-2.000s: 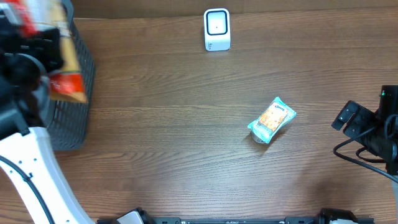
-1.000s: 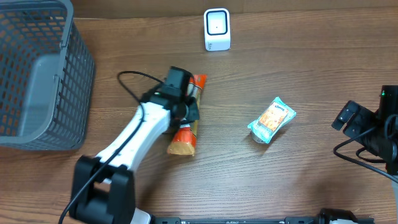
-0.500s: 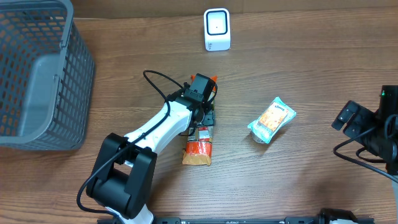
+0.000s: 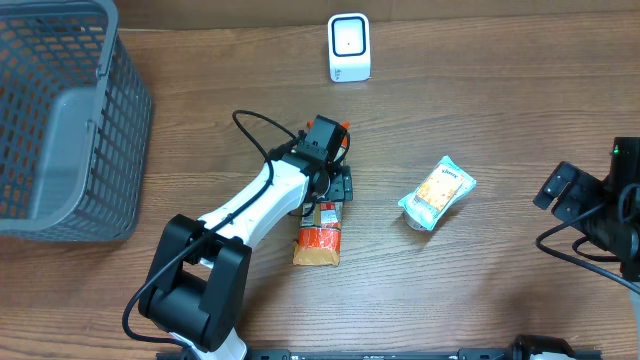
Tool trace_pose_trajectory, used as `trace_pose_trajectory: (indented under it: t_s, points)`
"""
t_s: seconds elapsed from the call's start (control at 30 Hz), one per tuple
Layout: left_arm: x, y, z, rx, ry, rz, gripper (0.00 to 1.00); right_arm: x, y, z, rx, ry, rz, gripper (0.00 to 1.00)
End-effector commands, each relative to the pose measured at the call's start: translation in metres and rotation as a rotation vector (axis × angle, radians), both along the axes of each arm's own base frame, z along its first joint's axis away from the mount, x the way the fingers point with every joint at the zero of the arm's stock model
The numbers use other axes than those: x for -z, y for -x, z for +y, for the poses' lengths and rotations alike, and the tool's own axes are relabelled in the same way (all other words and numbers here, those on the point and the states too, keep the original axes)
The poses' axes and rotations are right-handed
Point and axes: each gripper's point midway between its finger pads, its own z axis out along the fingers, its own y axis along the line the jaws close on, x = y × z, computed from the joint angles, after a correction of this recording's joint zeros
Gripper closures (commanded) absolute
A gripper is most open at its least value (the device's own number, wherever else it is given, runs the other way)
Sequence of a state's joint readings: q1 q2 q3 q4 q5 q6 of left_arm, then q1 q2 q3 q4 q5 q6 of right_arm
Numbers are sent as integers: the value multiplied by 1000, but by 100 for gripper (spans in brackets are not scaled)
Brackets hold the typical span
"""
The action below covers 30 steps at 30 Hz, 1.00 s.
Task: Scan the item barcode
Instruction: 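Carry the red snack bar with the left gripper to the table, then lower the snack bar beside the Kleenex pack and release it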
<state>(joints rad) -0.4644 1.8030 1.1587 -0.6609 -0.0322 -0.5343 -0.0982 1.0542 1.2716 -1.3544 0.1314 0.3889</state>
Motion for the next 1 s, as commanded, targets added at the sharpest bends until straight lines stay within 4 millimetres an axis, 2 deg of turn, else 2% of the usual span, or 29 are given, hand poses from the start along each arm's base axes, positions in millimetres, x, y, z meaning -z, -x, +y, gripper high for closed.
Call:
trace_pose_trajectory:
  t_s: [0.0,0.2,0.27,0.33,0.4,0.43,0.47,0.5,0.67,0.8,0.97]
  points:
    - [-26,-16,-9,68,8,-48,16,-8,-2,-2,12,6,-28,0]
    - [-50,-26,-13,106,-1,-75,12,-8,-2,-2,12,6,-28,0]
    - [-50,-27,-12,106,-4,-77,17,-8,-2,-2,12,6,-28,0]
    - [-49,-26,-9,102,-17,-75,31,-8,-2,-2,12,6,-28,0]
    - [-48,-26,-6,97,-35,-73,51,-8,-2,-2,12,6,-28,0]
    - [-48,-26,-5,95,-40,-73,67,-8,-2,-2,12,6,-28,0]
    - [-48,-26,-5,95,-43,-73,87,-8,-2,-2,12,6,-28,0]
    - [-47,-26,-3,93,-48,-73,96,-8,-2,-2,12,6,-28,0]
    - [-44,-24,1,107,-77,-72,96,-8,-2,-2,12,6,-28,0]
    - [-46,-32,31,60,-196,-97,96,-8,-2,-2,12,6,-28,0]
    - [-44,-35,76,-41,-237,-55,93,-8,-2,-2,12,6,-28,0]
